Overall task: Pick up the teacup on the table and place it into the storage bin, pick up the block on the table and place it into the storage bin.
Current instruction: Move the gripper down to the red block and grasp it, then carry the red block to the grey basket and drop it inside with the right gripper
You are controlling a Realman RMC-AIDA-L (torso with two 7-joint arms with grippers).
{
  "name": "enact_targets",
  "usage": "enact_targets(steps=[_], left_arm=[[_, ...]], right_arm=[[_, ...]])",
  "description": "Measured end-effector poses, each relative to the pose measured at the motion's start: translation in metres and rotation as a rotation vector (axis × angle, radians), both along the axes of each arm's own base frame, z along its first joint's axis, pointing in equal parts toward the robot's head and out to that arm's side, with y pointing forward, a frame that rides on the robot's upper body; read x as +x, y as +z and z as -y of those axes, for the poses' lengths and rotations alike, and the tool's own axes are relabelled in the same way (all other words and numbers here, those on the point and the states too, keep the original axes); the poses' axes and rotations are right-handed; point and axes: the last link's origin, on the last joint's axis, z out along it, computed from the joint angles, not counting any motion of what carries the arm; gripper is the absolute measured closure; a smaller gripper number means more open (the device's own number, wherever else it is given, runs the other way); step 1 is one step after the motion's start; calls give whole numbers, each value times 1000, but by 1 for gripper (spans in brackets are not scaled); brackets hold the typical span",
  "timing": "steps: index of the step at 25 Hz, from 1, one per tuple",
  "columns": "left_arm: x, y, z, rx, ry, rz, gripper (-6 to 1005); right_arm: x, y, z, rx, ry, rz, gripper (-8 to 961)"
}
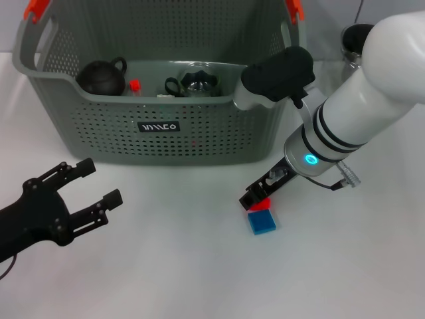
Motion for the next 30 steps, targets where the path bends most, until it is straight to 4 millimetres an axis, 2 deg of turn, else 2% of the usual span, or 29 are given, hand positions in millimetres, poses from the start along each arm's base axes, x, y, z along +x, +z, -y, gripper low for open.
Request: enact_targets(steps=[7,10,15,18,20,21,22,24,30], left_arm=[[-1,0,1,0,3,0,172],[-1,0,1,-1,4,0,172],[-1,0,2,-1,5,0,172],[-1,0,2,-1,6,0,172],[-1,0,2,-1,5,-1,172],[-1,0,2,-1,4,-1,172],[-1,1,2,-1,4,-2,172],[-2,1,2,1,4,-2,172],[-1,2,-1,1,1,-5,172]], right_arm=[[1,-3,2,-4,-2,-3,374],[-1,-4,3,-15,7,-9,469],[-1,-3,4,-21,9,-12,494],[-11,6,6,-17,25,-50,510],[-23,23,8,1,54,-98,520],[-34,49,11,36,104,-155,520],[-34,49,11,36,104,-155,520],[-48,76,19,64,183,-230,520],[-91,161,45,162,420,-638,519]])
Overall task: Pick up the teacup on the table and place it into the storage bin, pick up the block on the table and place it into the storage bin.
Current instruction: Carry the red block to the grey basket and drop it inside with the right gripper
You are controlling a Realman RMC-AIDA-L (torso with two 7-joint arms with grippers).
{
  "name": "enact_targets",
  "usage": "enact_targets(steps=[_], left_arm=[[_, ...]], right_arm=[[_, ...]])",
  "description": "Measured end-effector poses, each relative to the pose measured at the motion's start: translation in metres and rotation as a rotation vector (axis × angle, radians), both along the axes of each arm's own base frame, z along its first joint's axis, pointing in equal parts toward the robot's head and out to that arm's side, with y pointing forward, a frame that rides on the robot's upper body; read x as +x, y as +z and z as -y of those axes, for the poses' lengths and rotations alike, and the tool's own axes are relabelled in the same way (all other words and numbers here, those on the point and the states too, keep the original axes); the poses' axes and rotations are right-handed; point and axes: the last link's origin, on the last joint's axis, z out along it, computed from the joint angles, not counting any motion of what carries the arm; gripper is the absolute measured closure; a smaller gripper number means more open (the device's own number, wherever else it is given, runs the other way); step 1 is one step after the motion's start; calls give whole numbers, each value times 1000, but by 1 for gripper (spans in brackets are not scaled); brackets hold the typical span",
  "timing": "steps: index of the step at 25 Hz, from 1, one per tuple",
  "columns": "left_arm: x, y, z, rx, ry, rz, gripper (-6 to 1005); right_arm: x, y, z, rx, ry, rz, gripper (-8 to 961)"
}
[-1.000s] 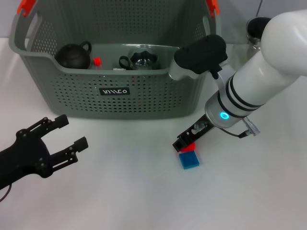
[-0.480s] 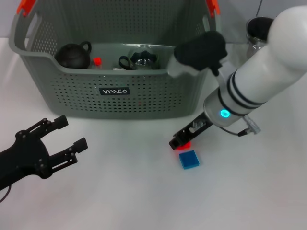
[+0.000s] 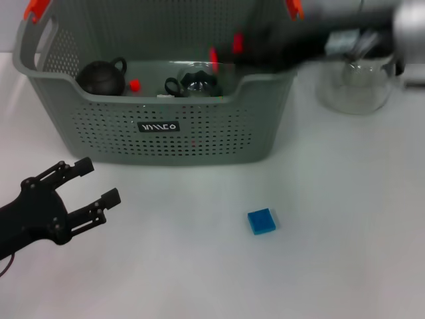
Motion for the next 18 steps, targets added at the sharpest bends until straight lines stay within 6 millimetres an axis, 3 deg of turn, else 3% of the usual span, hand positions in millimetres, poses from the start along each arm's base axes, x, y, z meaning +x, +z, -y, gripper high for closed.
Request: enact_targets(steps=[4,7,9,13,18], left_arm=[[1,1,0,-3,-5,4,172],[1,1,0,-3,-5,5,172],[1,1,0,-2,-5,7,172],[2,0,0,-4,-5,10,172],[2,0,-1,-4,-8,11,172]], right_arm=[[-22,40,-4,75,111,-211,519],[-36,41,-23,134,113,-225,520],[-43,28,-45,159,84,-165,520],[-46,-21,-90,116,-11,-14,520],[-29,-80,-132,126,-122,182,519]])
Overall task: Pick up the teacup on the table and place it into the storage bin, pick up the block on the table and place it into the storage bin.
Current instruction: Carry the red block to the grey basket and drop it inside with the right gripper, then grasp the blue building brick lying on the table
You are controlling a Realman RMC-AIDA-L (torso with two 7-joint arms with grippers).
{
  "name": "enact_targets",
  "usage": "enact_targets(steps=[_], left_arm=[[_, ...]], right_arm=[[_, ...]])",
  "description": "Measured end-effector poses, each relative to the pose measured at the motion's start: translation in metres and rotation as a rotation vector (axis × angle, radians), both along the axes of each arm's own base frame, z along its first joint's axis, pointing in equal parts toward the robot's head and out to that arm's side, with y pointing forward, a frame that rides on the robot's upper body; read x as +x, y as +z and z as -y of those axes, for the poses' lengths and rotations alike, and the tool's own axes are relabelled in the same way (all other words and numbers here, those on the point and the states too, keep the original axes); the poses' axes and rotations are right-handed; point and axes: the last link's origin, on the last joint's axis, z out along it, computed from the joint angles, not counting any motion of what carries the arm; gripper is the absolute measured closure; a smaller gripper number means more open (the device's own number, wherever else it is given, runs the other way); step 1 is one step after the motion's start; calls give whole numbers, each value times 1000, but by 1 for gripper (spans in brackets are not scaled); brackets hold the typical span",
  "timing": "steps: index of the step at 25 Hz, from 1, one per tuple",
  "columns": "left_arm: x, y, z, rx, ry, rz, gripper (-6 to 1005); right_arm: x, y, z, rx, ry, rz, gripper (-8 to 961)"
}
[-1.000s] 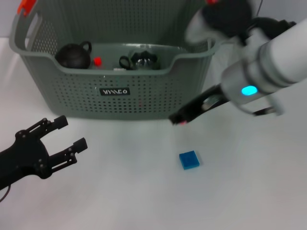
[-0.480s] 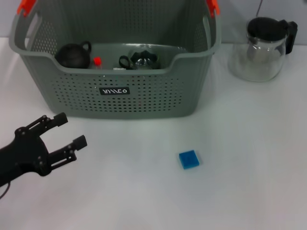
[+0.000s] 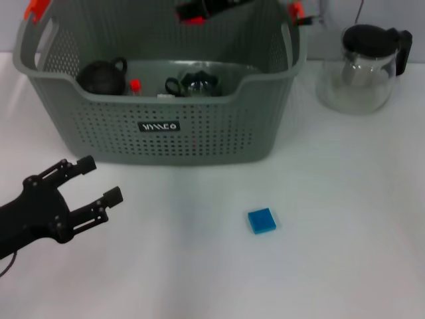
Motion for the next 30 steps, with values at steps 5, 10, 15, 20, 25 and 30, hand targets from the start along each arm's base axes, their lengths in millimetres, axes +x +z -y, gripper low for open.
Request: enact_targets(steps=[5,10,15,20,25,30], left_arm=[[0,-1,0,-1,-1,2,172],[0,-1,0,1,-2,1,172],[0,-1,2,1,0,1,172],[0,-1,1,1,-1,1,172],[0,-1,1,1,-2,-1,172],[1,0,-1,1,-6,-1,172]], right_arm=[[12,-26,-12,29,-35,100,519],[7,-23,-9,37,19,129,514],[1,1,-1,74,90,84,438],[4,56,44,94,234,-139,256],[36,93,114,3,483,-147,88],[84,93,160,-270,491,87,116]])
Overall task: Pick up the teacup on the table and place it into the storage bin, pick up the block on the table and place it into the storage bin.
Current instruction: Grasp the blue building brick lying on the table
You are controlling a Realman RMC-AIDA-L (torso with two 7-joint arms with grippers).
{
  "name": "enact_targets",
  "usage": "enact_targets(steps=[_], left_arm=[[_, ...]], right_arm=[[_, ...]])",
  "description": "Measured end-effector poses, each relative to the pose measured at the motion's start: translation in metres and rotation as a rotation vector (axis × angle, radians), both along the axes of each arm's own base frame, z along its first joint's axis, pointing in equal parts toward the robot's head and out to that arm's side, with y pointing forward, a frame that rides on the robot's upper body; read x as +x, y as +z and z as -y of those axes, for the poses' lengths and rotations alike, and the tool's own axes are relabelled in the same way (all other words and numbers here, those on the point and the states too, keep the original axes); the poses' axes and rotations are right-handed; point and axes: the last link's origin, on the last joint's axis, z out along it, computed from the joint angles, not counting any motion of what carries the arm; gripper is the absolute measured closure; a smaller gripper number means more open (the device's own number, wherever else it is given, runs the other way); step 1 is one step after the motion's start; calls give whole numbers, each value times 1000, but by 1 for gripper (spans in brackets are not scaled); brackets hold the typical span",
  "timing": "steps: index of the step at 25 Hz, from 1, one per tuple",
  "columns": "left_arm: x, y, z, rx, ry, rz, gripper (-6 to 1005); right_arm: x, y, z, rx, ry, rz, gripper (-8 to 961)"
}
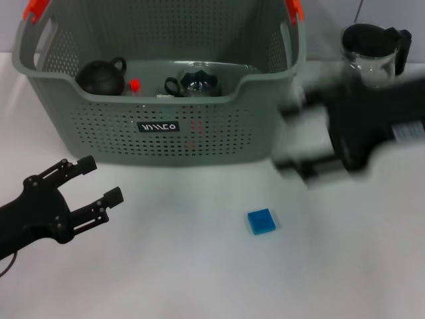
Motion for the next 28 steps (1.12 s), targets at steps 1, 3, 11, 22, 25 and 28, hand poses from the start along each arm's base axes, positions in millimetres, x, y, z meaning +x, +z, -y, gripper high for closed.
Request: enact_targets(steps=[1,3,11,22,25,28], left_arm=[[0,0,-1,0,-1,1,172],[1,0,-1,-1,-2,1,172],[1,-1,0,-1,-2,3,172],[0,-2,2,1,1,2,172],[0,-2,2,1,1,3,172],[0,-2,1,1,1,3,172]], right_arm=[[8,-2,4,-28,-30,58,122],[18,-6,6,-52,-82,149,141],[32,-42,1,-163,-152,349,223],[44,-98,-30,-208,-205,426,246],[46,-111,-33,-193,-193,444,249],[49,-120,-38,-165,-170,449,249]])
